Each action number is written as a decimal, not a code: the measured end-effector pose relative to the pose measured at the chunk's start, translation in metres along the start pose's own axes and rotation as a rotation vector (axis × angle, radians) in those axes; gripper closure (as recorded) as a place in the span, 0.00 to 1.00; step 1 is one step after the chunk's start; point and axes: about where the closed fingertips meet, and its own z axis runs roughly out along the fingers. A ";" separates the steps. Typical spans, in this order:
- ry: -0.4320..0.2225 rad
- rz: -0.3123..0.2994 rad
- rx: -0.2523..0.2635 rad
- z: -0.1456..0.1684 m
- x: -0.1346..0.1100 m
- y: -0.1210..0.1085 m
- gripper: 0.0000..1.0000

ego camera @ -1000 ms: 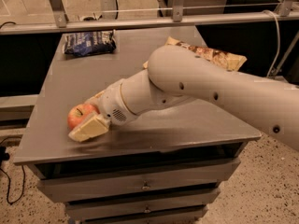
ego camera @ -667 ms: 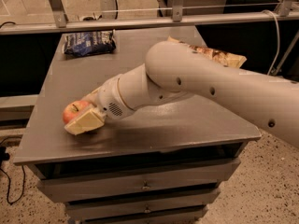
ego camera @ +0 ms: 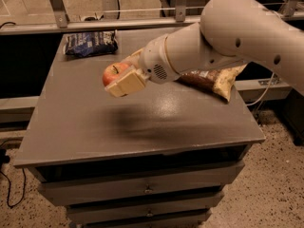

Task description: Move apple near blue chip bag

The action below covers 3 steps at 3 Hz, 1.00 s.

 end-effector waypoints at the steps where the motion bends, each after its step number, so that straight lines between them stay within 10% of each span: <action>1: 0.000 0.000 0.000 0.000 0.000 0.000 1.00; 3: -0.069 0.014 0.059 0.034 0.005 -0.053 1.00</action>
Offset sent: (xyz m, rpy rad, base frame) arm 0.0595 0.0090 -0.0268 0.0984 -0.0230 -0.0587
